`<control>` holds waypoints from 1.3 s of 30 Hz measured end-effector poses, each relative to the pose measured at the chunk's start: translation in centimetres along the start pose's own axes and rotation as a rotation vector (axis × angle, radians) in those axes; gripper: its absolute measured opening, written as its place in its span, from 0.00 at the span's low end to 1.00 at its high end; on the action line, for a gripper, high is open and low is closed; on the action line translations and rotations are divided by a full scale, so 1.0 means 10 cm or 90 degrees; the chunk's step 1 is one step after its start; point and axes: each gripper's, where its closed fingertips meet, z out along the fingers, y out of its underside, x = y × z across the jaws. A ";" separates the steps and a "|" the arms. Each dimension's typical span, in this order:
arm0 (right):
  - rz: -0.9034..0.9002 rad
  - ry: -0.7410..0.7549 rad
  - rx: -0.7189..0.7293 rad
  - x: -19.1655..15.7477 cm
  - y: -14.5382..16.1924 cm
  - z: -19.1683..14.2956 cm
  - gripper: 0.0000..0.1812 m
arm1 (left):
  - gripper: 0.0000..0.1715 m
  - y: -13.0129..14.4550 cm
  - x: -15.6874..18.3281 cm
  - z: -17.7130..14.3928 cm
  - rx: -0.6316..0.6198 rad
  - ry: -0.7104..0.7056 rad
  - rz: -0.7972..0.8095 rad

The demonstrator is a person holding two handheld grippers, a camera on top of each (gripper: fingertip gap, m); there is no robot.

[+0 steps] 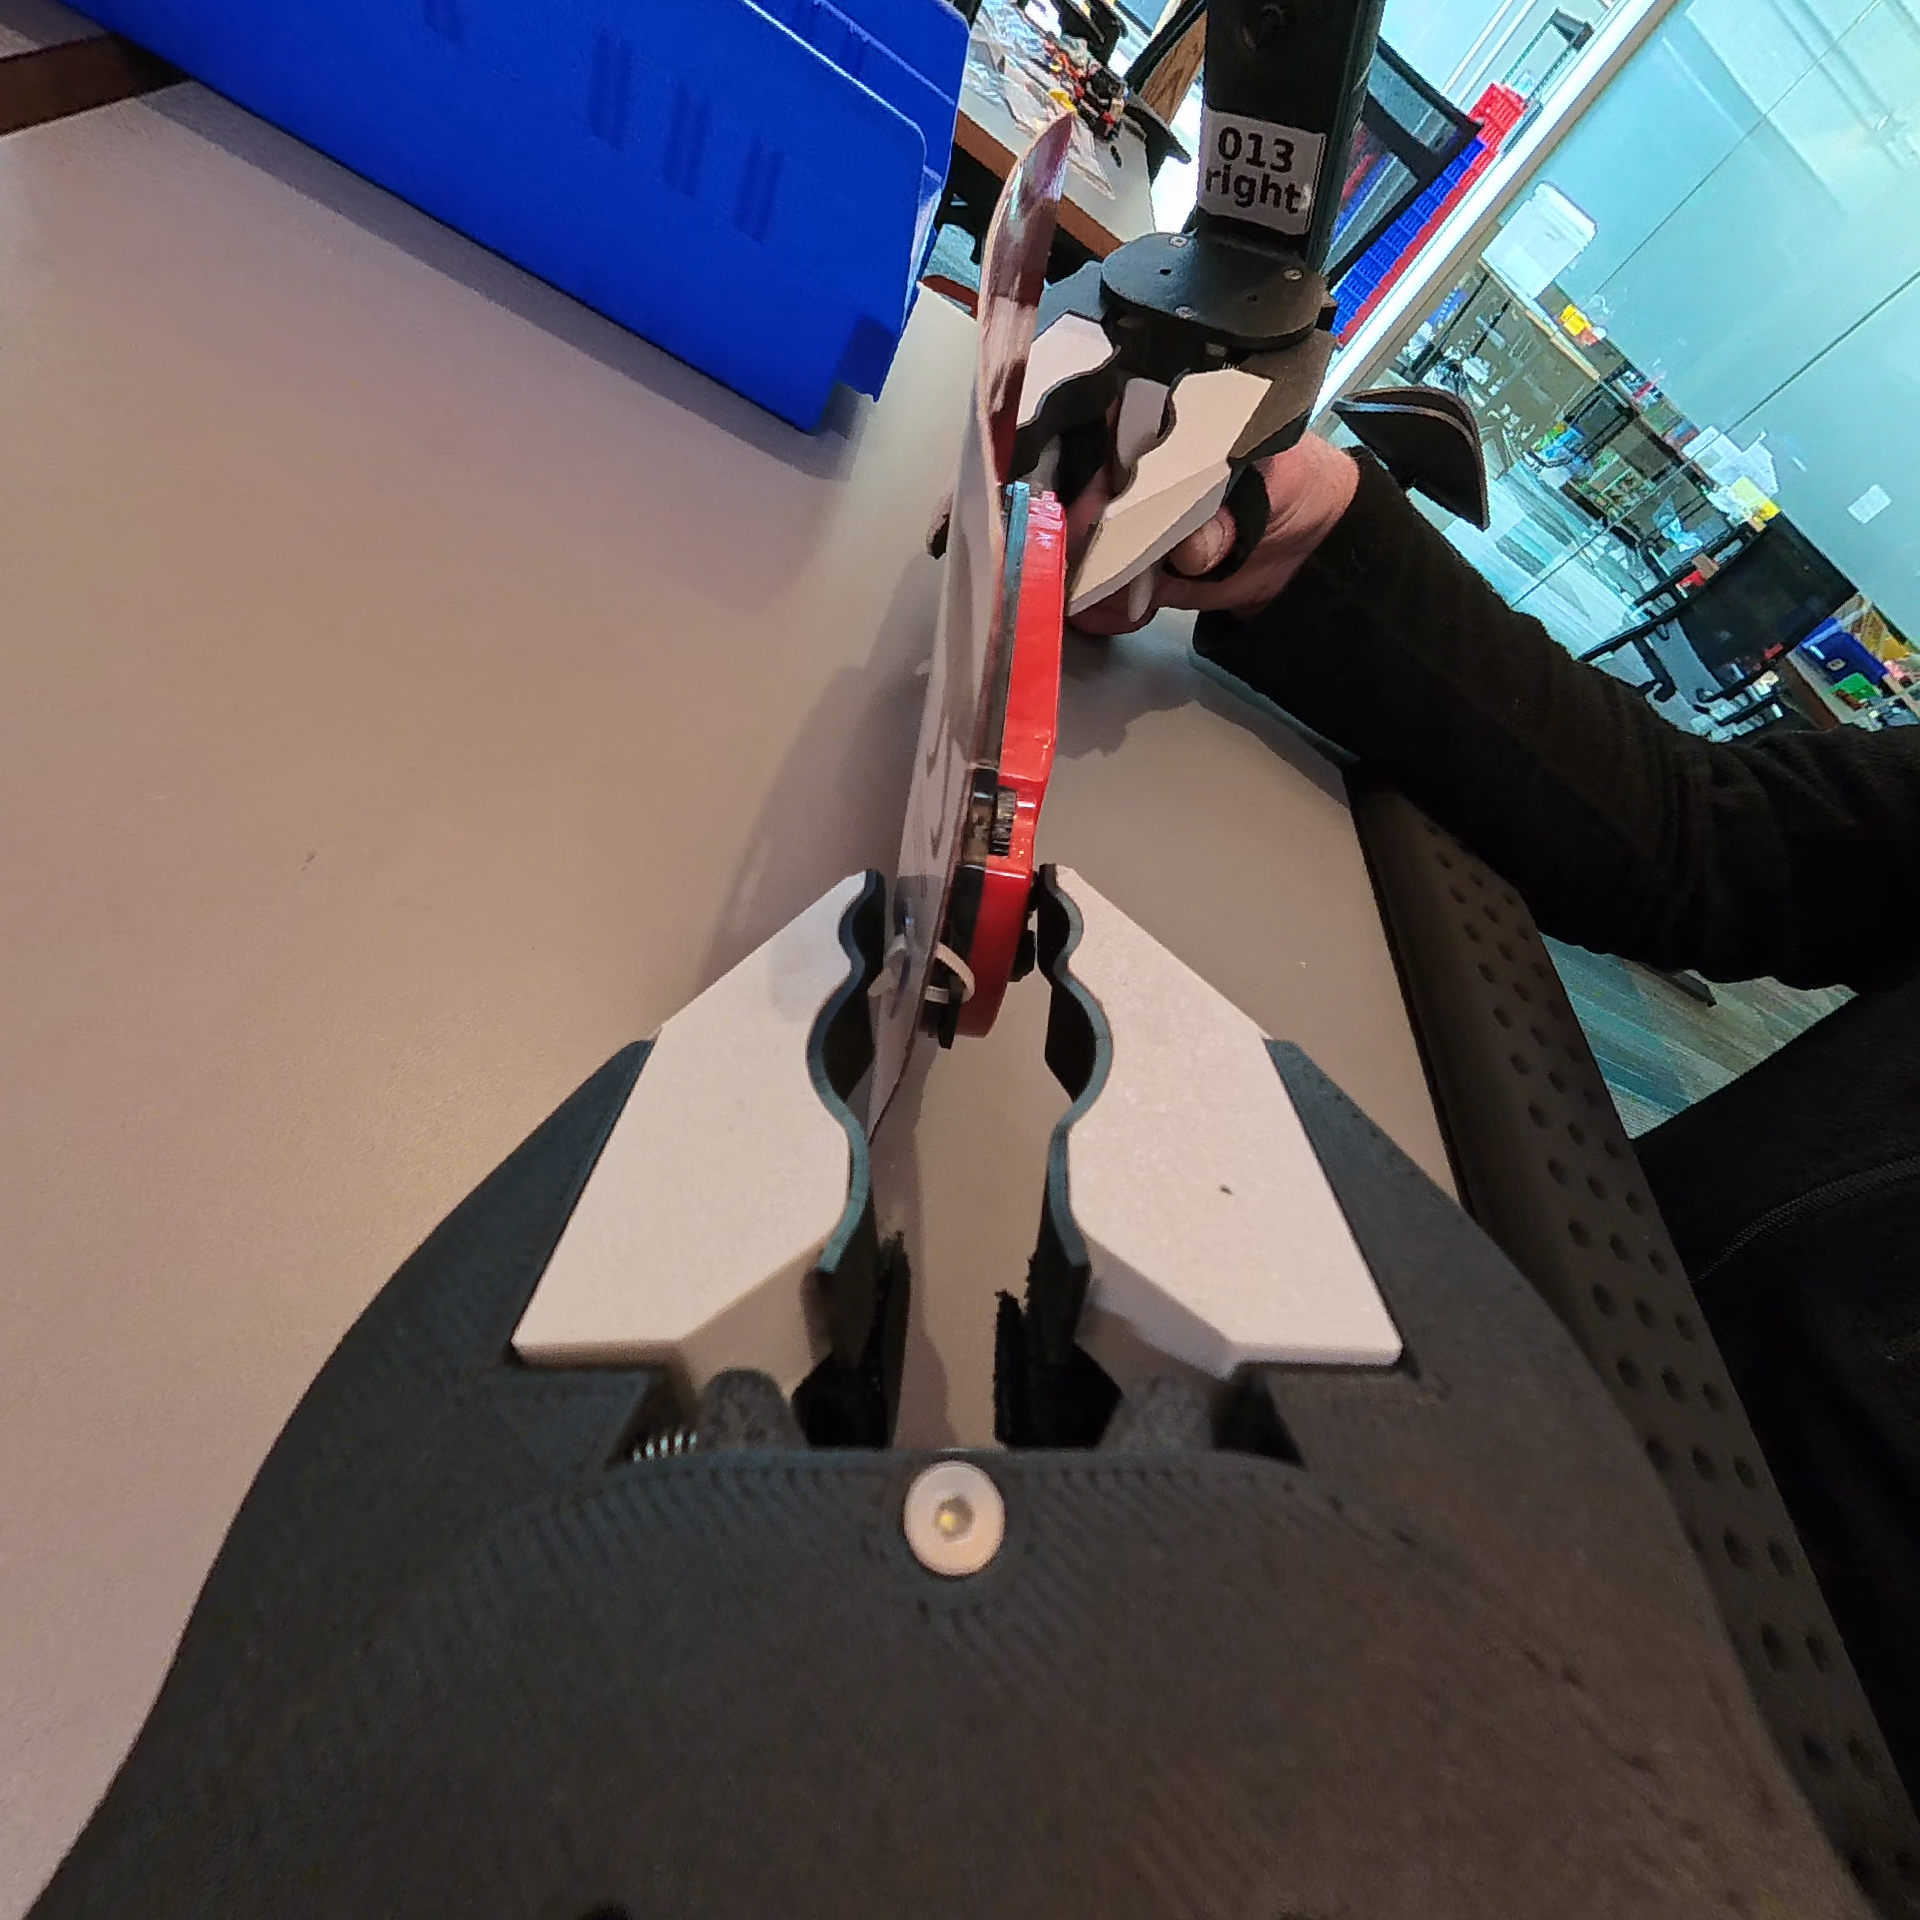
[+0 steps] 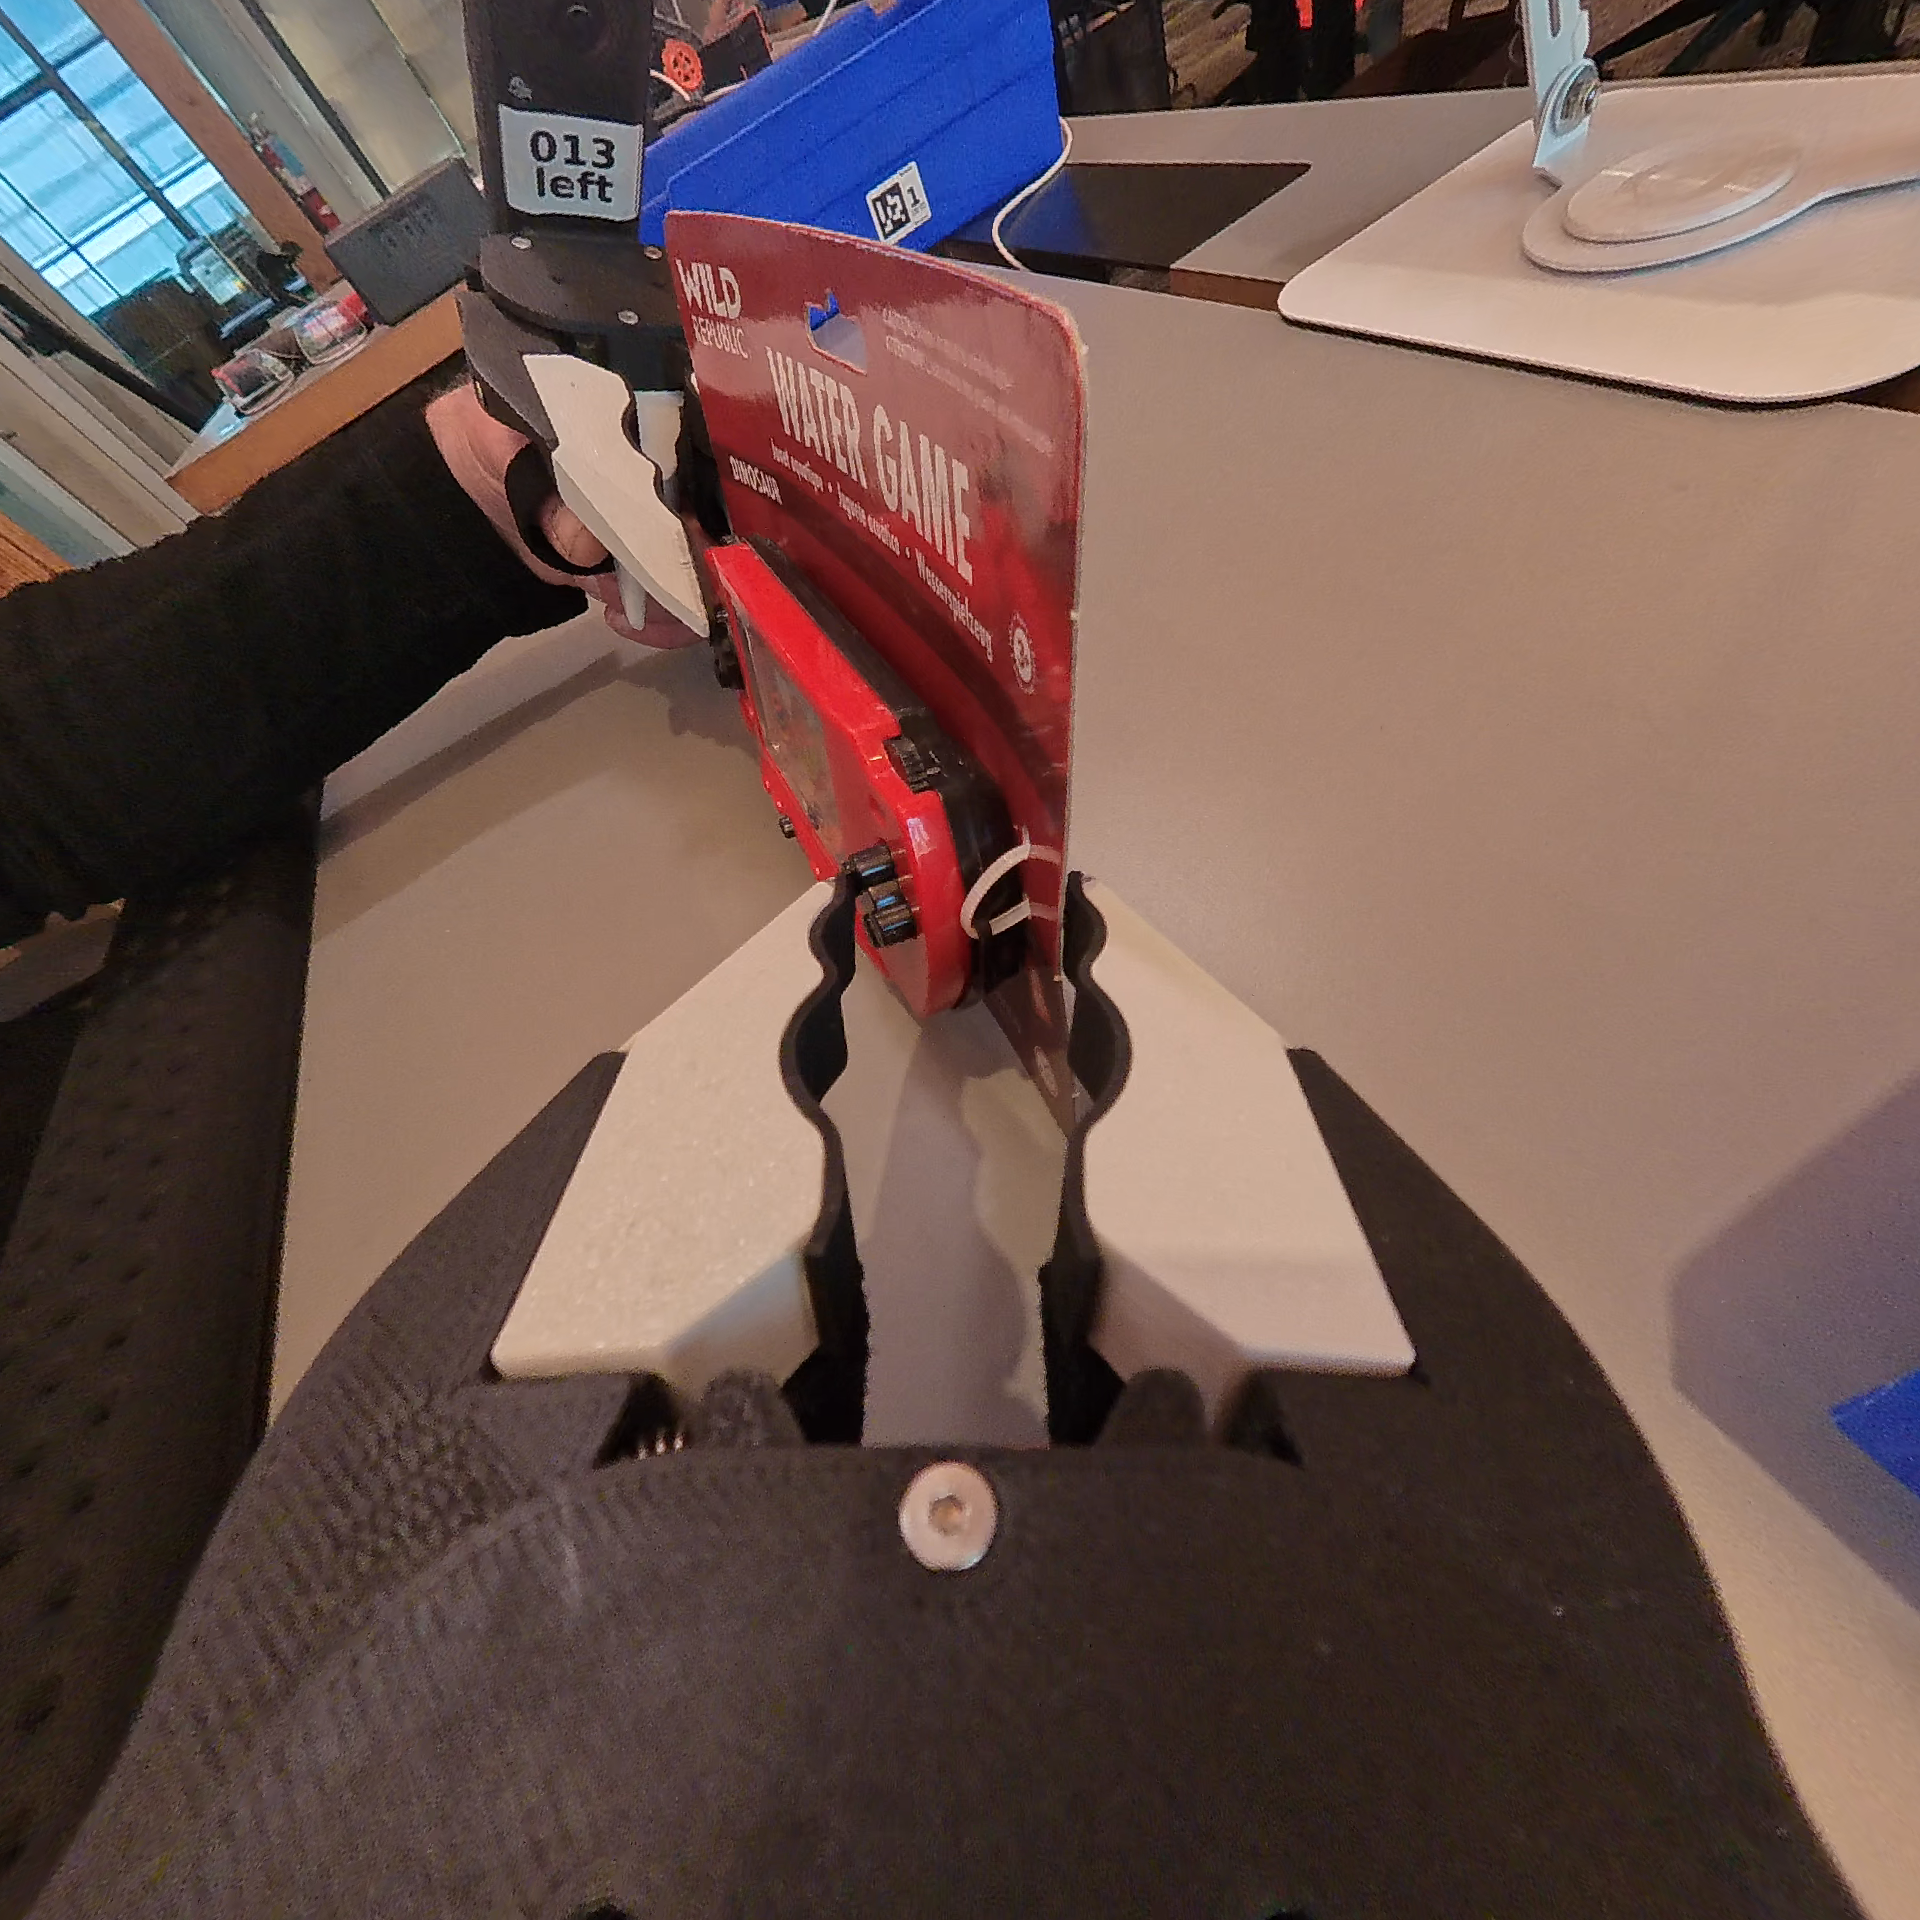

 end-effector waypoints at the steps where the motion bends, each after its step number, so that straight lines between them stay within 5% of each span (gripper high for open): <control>1: -0.001 0.002 0.000 0.00 0.00 0.00 0.21 | 0.16 0.00 0.00 0.00 -0.001 -0.001 0.002; 28: -0.003 0.004 -0.009 -0.05 0.00 0.13 0.19 | 0.17 0.04 -0.04 -0.10 0.048 -0.044 -0.043; 39: -0.011 0.002 -0.011 -0.07 0.01 0.15 0.18 | 0.17 0.04 0.00 -0.12 0.054 -0.080 0.021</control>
